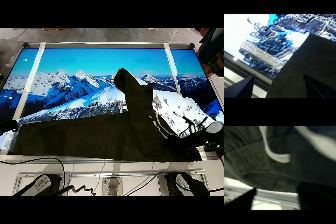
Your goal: Fold the clothes and pants, and hang the long-sleeved shirts on hangers.
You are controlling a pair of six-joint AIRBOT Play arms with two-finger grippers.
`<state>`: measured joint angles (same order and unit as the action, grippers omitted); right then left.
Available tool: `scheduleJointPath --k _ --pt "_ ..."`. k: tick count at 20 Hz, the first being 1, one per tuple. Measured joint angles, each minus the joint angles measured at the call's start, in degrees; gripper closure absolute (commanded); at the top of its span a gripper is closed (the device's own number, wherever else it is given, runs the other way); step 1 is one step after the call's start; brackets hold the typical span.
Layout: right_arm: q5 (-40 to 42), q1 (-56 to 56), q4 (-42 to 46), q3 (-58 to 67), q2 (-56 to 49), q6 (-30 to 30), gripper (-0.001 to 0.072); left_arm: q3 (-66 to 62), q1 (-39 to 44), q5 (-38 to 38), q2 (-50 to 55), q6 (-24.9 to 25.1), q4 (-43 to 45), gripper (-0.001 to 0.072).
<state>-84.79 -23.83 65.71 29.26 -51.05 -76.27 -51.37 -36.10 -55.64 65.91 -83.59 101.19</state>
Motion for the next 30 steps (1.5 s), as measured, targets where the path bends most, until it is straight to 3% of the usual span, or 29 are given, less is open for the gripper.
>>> scheduleJointPath --k 6,7,8,9,11,12,13,14,20,24,27,30 --pt "6.7 1.6 -6.7 -5.6 -0.4 -4.5 0.0037 0.0 0.0 0.4 0.0 0.0 -4.1 0.0003" --pt "7.3 1.7 -7.3 -5.8 -0.4 -5.4 0.0086 0.0 0.0 0.5 0.0 0.0 -4.5 0.0003" --pt "8.3 1.8 -7.6 -6.0 -0.4 -6.1 0.0228 0.0 0.0 0.6 0.0 0.0 -4.7 0.0003" --pt "9.6 1.9 -8.6 -6.1 -0.4 -7.0 0.0314 0.0 0.0 0.6 0.0 0.0 -5.1 0.0003" --pt "12.7 2.0 -11.3 -6.3 -0.4 -7.9 0.0344 0.0 0.0 0.7 0.0 0.0 -5.6 0.0003" --pt "14.4 2.1 -13.2 -6.3 -0.4 -8.2 0.0461 0.0 0.0 0.7 0.0 0.0 -5.5 0.0003" --pt "15.8 2.1 -14.8 -6.4 -0.4 -8.2 0.0645 0.0 0.0 0.7 0.0 0.0 -5.6 0.0003" --pt "17.2 2.1 -16.5 -6.4 -0.4 -8.3 0.0678 0.0 0.0 0.7 0.0 0.0 -5.7 0.0004" --pt "20.8 2.1 -29.6 -2.8 -0.3 -5.9 0.0679 0.0 0.1 1.0 0.0 0.0 -11.3 0.0014" --pt "25.2 1.9 -34.4 6.7 0.0 -4.9 0.0678 0.0 2.5 1.8 0.0 4.2 -20.6 0.0014" --pt "32.2 -0.7 -34.0 13.0 0.4 -9.0 0.0678 0.0 6.7 2.6 0.0 7.8 -26.5 0.0014" --pt "36.5 -7.1 -25.7 15.8 0.6 -18.6 0.0679 0.0 12.9 3.0 0.0 9.8 -30.0 0.0014"
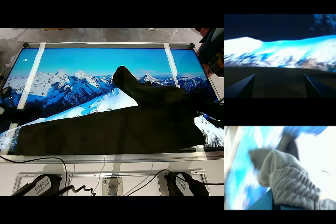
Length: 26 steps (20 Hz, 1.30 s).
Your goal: Fold the clothes and pants, and hang the long-sleeved shirts on hangers.
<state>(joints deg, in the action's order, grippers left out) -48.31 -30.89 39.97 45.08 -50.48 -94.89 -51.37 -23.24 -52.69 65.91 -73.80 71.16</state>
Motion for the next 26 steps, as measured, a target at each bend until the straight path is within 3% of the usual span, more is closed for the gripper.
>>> scheduleJointPath --k 3,6,9,10,12,15,26 --pt "-0.6 -9.4 15.6 0.5 0.0 -14.5 0.0678 0.0 7.9 0.3 0.0 0.8 -1.9 0.0013" --pt "-4.8 -19.3 27.8 -0.1 0.1 -24.4 0.0655 0.0 17.0 2.9 0.0 0.7 -5.2 0.0013" --pt "-8.4 -25.7 36.1 -1.1 0.0 -28.4 0.0401 0.0 26.0 10.9 1.0 -0.9 -11.0 0.0013" --pt "-9.2 -26.8 37.8 -1.4 0.0 -29.1 0.0352 0.0 29.1 14.5 1.9 -1.5 -13.5 0.0013" --pt "-9.7 -28.2 40.3 -1.8 0.0 -29.2 0.0348 -0.7 34.6 20.6 4.6 -2.6 -19.4 0.0013" --pt "-9.0 -29.1 42.4 -2.1 0.0 -25.6 0.0349 -5.7 42.0 23.7 12.0 -3.4 -25.9 0.0013" --pt "-4.1 -29.7 44.0 -2.2 -0.1 -22.3 0.0349 -47.4 58.4 10.7 49.5 -5.2 -36.4 0.0013"
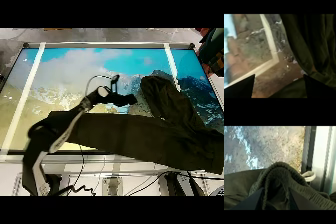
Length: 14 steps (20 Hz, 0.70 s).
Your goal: Fold the clothes and pants, and hang the long-sleeved shirts on hangers.
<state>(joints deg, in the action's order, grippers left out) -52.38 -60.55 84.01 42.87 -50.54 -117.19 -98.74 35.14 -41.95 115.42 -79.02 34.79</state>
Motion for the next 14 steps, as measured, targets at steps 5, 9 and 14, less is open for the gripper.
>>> scheduleJointPath --k 5,9,14 --pt "0.8 0.0 0.1 0.0 0.0 0.2 0.0349 -12.8 4.8 -3.1 10.8 -3.2 -0.8 0.0014" --pt "0.9 0.0 0.1 0.0 0.0 0.2 0.0349 -16.4 7.7 -3.6 14.6 -4.6 -1.7 0.0014" --pt "1.0 0.0 0.0 0.0 0.0 0.2 0.0349 -17.5 10.4 0.1 17.1 -5.5 -6.6 0.0190"
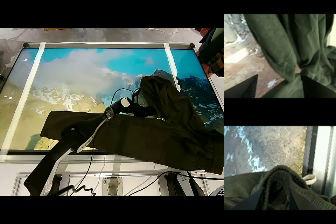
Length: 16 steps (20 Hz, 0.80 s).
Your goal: Fold the clothes and pants, and hang the long-sleeved shirts on hangers.
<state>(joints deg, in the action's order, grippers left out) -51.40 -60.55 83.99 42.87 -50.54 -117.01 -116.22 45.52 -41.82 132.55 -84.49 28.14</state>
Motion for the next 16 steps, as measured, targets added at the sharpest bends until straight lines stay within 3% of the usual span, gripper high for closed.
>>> scheduleJointPath --k 2,4,10,13,16 --pt "0.0 0.0 0.0 0.0 0.0 0.0 0.0349 -0.1 0.9 2.5 0.7 -0.2 -1.5 0.0358" --pt "0.0 0.0 -0.1 0.0 0.0 0.0 0.0350 -0.2 1.6 5.4 1.1 -0.4 -2.8 0.0668" --pt "0.0 0.0 -0.1 0.0 0.0 0.7 0.0350 -0.2 0.8 16.8 1.3 -0.2 -10.2 0.0688" --pt "0.0 0.0 -0.1 0.0 0.0 1.2 0.0389 -0.2 -1.9 17.2 0.3 0.5 -12.1 0.0689" --pt "0.1 0.6 -0.2 0.2 0.0 4.5 0.0392 -0.2 -5.7 14.2 -2.4 5.3 -11.3 0.0690"
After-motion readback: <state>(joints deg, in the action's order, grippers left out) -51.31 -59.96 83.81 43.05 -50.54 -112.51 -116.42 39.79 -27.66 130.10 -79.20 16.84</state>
